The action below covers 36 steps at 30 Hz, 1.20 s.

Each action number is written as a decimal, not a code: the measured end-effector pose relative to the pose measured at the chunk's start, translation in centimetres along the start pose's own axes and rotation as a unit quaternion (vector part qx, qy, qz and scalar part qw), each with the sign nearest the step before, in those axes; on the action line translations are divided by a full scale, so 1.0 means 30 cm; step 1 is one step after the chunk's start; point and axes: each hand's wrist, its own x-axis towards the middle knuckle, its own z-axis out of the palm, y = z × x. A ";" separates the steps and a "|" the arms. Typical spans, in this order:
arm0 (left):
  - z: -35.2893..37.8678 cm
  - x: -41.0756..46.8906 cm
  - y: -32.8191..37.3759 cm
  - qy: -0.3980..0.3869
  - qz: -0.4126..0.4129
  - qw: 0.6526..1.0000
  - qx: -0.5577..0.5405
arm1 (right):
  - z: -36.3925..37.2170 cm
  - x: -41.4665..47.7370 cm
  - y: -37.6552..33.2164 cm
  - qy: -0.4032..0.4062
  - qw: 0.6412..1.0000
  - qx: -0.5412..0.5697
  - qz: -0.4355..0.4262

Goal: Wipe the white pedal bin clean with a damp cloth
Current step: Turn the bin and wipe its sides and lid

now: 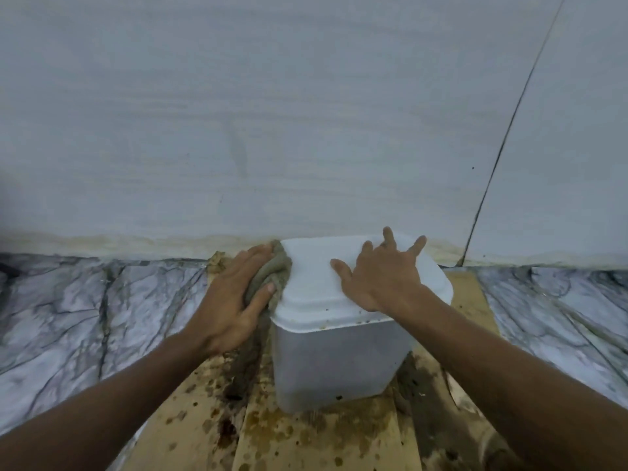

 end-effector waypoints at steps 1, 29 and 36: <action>0.025 0.021 0.026 0.006 0.000 1.000 -0.007 | 0.011 0.020 0.031 0.004 1.000 0.000 -0.009; 0.005 0.207 -0.001 -0.075 0.013 0.995 0.061 | 0.119 0.084 0.230 0.073 0.976 0.182 -0.098; 0.085 -0.019 0.058 -0.016 -0.008 0.999 0.047 | 0.210 0.135 0.305 0.058 0.955 0.245 -0.156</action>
